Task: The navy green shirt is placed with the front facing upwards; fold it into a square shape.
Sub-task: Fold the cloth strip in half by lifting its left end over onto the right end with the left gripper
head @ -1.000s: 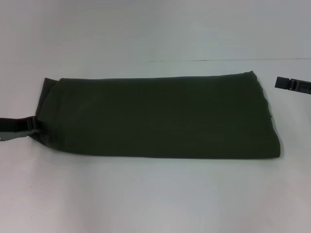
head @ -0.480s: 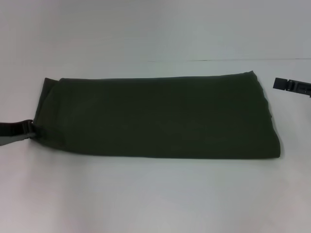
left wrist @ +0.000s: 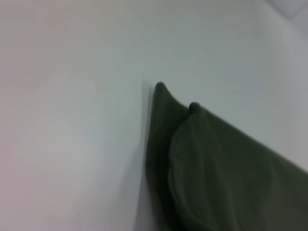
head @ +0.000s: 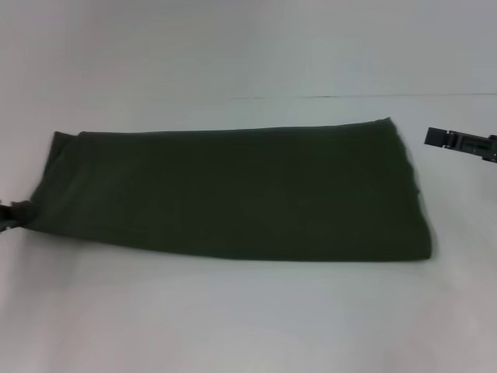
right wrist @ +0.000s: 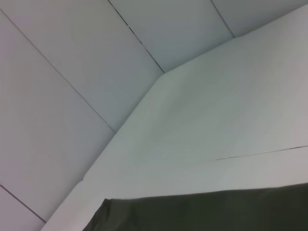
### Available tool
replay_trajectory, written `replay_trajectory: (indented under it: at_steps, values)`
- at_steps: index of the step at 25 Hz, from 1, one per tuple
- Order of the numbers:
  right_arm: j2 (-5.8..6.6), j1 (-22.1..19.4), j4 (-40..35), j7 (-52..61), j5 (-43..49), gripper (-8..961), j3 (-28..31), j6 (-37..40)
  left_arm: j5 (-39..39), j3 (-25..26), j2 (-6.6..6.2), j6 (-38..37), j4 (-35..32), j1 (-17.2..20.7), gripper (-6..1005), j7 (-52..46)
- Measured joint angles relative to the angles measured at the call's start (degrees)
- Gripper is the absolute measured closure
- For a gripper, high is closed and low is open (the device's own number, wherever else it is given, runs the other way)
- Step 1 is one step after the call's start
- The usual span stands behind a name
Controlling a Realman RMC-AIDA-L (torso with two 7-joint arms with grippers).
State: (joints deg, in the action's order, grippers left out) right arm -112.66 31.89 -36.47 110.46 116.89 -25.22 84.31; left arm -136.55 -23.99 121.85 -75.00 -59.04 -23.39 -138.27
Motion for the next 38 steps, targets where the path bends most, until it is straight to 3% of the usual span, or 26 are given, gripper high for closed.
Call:
replay_trajectory:
  at_steps: [5,11,12,17,25,28,31,33,34,35,38]
  values:
    - [-1.25,0.43,0.0,-0.06,-0.04,38,0.0,-1.01,0.96,7.61,-0.79,-1.51,1.13,1.2,997,4.37]
    - [-2.4,0.72,0.26,-0.07,-1.74,38,-0.47,-1.86,0.5,11.53,-2.06,-1.46,1.01,2.82,997,6.7]
    - [-2.62,1.04,0.67,-0.07,-2.03,38,-0.56,-2.22,-0.07,13.38,-2.83,-1.52,0.75,3.48,998,7.44]
    - [-2.81,1.82,2.04,-0.32,-2.12,40,-0.61,-2.86,-2.39,17.75,-4.03,-1.72,-0.34,4.07,998,8.44]
    - [-3.1,2.28,2.96,-1.4,-2.12,46,-0.62,-3.32,-1.22,19.0,-4.38,-4.16,-1.23,3.9,998,8.77]
    - [-2.87,1.99,3.0,-1.55,-2.12,48,-0.62,-3.12,3.47,18.6,-3.75,-8.51,-0.79,2.36,998,10.26]
    - [-2.65,1.55,3.0,-1.79,-2.11,50,-0.62,-2.75,12.47,16.35,-2.24,-14.6,0.71,0.23,998,12.56]
    - [-2.5,1.23,3.0,-2.14,-2.1,51,-0.62,-2.56,18.34,12.4,-0.75,-16.3,1.99,-1.68,998,13.48]
    - [-2.38,1.06,3.01,-2.34,-2.1,52,-0.63,-2.41,22.38,7.78,1.02,-16.26,2.79,-3.87,997,14.07]
    - [-2.23,0.88,2.99,-2.38,-2.08,53,-0.61,-2.37,22.38,7.78,1.02,-16.26,2.79,-3.87,995,14.07]
    - [-1.67,0.5,2.99,-2.41,-1.9,55,-0.62,-2.19,27.7,-0.07,2.61,-14.28,7.03,-7.72,990,15.9]
